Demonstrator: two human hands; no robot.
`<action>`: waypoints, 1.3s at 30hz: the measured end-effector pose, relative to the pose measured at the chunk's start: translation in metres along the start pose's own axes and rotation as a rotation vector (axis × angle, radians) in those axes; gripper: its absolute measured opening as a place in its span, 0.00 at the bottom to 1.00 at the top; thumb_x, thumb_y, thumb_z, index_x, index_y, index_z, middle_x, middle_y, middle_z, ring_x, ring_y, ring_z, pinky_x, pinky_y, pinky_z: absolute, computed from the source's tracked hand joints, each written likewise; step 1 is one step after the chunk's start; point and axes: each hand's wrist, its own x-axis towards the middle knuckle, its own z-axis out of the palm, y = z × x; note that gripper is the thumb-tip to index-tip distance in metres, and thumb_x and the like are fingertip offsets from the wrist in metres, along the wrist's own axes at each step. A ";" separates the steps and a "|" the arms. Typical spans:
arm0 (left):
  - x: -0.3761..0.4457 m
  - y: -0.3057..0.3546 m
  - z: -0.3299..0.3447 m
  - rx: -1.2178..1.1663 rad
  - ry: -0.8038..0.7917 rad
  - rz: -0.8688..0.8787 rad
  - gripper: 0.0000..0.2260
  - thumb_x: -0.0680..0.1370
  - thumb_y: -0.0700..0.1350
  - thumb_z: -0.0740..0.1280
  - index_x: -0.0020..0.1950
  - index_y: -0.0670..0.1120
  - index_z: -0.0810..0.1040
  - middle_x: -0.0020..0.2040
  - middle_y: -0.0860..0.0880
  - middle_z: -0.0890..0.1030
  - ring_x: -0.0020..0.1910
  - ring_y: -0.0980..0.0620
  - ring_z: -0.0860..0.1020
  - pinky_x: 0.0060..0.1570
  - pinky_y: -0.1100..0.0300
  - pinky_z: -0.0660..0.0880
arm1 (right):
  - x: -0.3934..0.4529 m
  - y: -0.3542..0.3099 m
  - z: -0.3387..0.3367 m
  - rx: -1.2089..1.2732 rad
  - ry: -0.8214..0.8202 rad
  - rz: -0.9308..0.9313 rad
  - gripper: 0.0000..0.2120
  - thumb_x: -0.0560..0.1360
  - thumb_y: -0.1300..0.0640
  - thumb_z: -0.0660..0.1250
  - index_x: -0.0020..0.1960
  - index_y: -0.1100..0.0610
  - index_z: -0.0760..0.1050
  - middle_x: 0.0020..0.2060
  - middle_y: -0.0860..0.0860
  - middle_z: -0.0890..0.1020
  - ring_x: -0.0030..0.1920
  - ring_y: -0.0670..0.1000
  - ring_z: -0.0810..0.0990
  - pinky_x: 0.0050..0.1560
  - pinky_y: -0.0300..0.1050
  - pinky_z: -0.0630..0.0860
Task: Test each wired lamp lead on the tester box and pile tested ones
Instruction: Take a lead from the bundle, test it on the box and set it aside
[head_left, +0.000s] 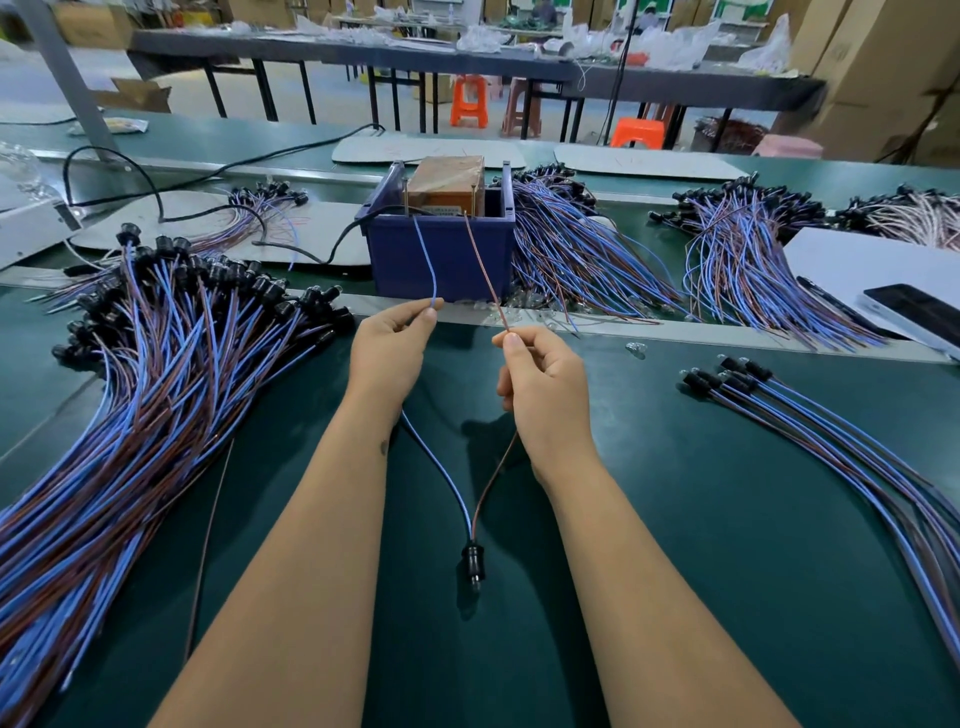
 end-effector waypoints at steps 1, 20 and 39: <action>0.002 0.000 -0.001 0.000 0.006 -0.015 0.08 0.80 0.47 0.67 0.53 0.56 0.85 0.47 0.60 0.65 0.38 0.58 0.74 0.41 0.64 0.69 | 0.000 0.000 0.000 -0.001 -0.001 0.001 0.10 0.81 0.58 0.60 0.45 0.52 0.77 0.26 0.46 0.73 0.30 0.44 0.71 0.38 0.46 0.73; 0.019 0.005 -0.008 -0.159 -0.029 -0.127 0.09 0.82 0.44 0.64 0.52 0.52 0.84 0.25 0.56 0.61 0.22 0.58 0.56 0.21 0.67 0.57 | 0.001 0.001 -0.002 0.014 0.002 0.027 0.09 0.81 0.57 0.60 0.46 0.52 0.78 0.26 0.45 0.73 0.31 0.44 0.72 0.39 0.47 0.73; 0.025 0.004 -0.005 -0.066 0.007 -0.155 0.08 0.81 0.46 0.64 0.50 0.55 0.84 0.22 0.58 0.62 0.24 0.55 0.56 0.20 0.66 0.58 | 0.003 0.005 -0.003 0.034 0.015 0.027 0.10 0.81 0.56 0.59 0.46 0.49 0.77 0.25 0.44 0.74 0.30 0.42 0.72 0.36 0.42 0.73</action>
